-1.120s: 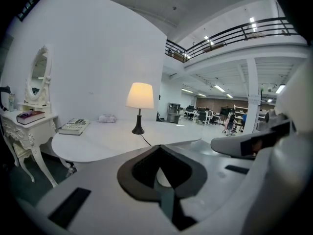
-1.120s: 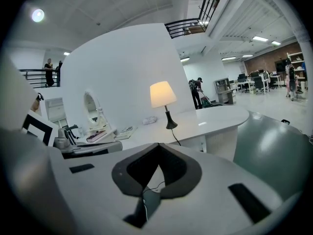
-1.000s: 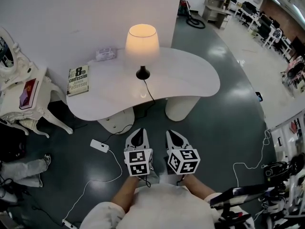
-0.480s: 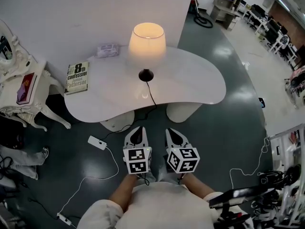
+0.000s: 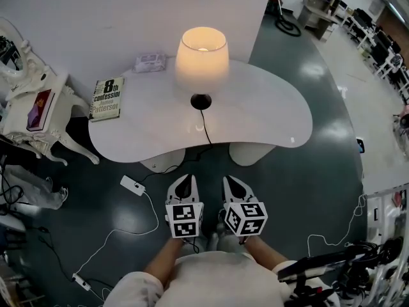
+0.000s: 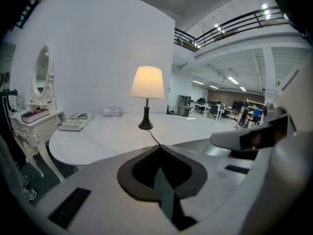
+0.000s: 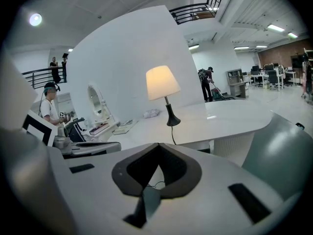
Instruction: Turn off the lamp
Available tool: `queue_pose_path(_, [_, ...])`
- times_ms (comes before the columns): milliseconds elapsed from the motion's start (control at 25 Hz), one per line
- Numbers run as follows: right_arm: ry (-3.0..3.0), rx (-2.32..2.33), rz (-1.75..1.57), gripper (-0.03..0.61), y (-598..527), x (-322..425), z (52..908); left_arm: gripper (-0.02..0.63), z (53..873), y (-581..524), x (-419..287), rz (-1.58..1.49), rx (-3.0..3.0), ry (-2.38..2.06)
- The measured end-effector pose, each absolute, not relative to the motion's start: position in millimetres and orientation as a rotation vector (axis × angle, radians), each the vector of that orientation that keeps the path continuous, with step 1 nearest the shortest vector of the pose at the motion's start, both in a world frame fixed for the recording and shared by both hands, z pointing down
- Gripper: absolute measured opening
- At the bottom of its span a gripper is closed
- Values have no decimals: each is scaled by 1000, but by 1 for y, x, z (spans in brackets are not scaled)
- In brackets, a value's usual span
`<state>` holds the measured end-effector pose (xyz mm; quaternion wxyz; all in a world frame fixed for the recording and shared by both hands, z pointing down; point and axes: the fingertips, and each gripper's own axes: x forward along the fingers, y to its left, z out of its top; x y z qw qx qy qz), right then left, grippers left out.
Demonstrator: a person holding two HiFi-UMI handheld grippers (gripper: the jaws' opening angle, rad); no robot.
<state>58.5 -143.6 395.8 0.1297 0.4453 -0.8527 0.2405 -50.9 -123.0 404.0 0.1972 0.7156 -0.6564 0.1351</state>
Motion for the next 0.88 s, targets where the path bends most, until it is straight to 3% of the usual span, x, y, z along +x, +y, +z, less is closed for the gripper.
queue_pose_path(480, [-2507,1180,631,0,-192,75,422,-3,431,-147,-17,435,1962,-1831])
queue_pose_path(880, [-2456,1210,701,0,-202,91,493,-3,495,-160,-21,520,1972,-1790])
